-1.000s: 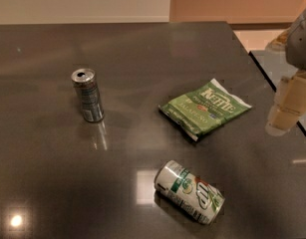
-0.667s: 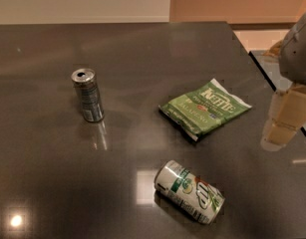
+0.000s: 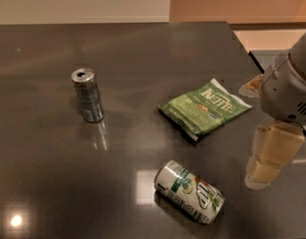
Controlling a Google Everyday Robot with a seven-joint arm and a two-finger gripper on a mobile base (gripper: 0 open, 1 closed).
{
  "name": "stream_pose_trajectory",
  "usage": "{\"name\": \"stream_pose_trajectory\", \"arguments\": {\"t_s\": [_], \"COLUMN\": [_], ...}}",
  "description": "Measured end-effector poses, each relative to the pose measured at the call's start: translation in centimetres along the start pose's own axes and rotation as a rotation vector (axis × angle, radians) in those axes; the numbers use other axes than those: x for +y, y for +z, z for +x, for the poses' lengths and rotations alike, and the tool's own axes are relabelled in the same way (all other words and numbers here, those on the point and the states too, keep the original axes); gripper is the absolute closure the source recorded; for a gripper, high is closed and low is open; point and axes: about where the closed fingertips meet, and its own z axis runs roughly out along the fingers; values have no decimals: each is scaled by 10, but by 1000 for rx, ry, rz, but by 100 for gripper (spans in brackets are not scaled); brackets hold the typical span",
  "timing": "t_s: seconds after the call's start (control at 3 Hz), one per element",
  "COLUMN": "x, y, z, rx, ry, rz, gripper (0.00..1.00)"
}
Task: Move 7up can near redbull can
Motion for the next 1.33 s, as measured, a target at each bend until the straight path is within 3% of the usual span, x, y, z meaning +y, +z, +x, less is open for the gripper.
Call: {"name": "stream_pose_trajectory", "arguments": {"t_s": [0.33,0.67,1.33], "x": [25,47,68], "y": [10,18,43], "z": [-8,-14,-25], "rx": [-47,-111,-182], "ry": [15,55,134], "rz": [-36,-26,23], "gripper": [0,0,0]}}
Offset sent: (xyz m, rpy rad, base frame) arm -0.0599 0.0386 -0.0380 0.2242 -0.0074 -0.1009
